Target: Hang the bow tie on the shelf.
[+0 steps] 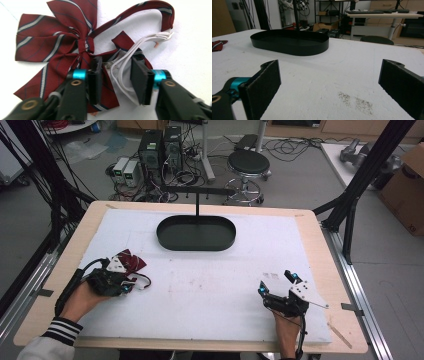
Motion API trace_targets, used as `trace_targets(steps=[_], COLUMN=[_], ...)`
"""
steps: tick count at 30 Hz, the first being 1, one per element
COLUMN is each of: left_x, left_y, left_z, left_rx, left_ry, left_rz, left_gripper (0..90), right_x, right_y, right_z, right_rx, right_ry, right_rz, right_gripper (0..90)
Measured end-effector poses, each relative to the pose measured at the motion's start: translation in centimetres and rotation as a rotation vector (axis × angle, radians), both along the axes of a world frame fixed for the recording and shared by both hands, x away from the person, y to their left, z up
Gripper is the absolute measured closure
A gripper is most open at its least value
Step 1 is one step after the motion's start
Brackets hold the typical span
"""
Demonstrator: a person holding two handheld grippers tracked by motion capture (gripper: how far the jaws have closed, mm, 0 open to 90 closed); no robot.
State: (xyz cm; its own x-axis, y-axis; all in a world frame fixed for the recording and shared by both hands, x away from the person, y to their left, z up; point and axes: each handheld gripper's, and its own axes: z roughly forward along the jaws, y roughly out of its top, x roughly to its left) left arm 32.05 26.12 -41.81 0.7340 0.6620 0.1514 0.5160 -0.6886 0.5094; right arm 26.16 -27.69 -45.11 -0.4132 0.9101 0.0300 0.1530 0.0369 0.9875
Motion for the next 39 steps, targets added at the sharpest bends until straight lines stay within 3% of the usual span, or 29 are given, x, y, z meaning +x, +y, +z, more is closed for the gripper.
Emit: trace_targets(steps=[5,7,10,19,24,26,28,34,39], left_x=[0.0,0.0,-0.1,-0.3,-0.6,-0.8,-0.9,-1.2,-1.2], left_y=[-0.2,-0.2,-0.2,0.3,0.4,0.7,0.9,1.7,1.8], left_z=[0.0,0.0,-0.1,0.5,1.1,1.7,2.2,3.5,3.9], left_rx=[0.008,0.017,0.011,-0.05,-0.086,-0.118,-0.178,-0.245,-0.27], left_ry=[0.007,0.012,0.008,-0.032,-0.077,-0.131,-0.166,-0.256,-0.273], left_rz=[0.004,0.0,0.003,0.015,0.007,0.021,0.04,0.079,0.085], left_gripper=[69.1,80.0,84.1,86.9,87.0,87.0,87.1,87.2,87.3], right_x=[0.0,0.0,0.0,0.0,0.0,0.0,0.0,0.0,0.0], right_y=[0.0,0.0,0.0,0.0,0.0,0.0,0.1,0.0,0.0], right_z=[0.0,0.0,0.0,0.0,0.0,0.0,0.0,0.0,0.0], right_rx=[-0.001,-0.001,0.001,-0.003,-0.001,-0.003,-0.003,-0.002,0.0], right_ry=[0.0,-0.001,0.003,0.0,0.001,0.0,0.002,0.001,0.004], right_rz=[0.0,-0.001,0.001,0.001,0.001,0.002,0.001,0.001,-0.001], right_gripper=[3.1,3.1,3.1,3.1,3.1,3.1,3.1,3.1,3.1])
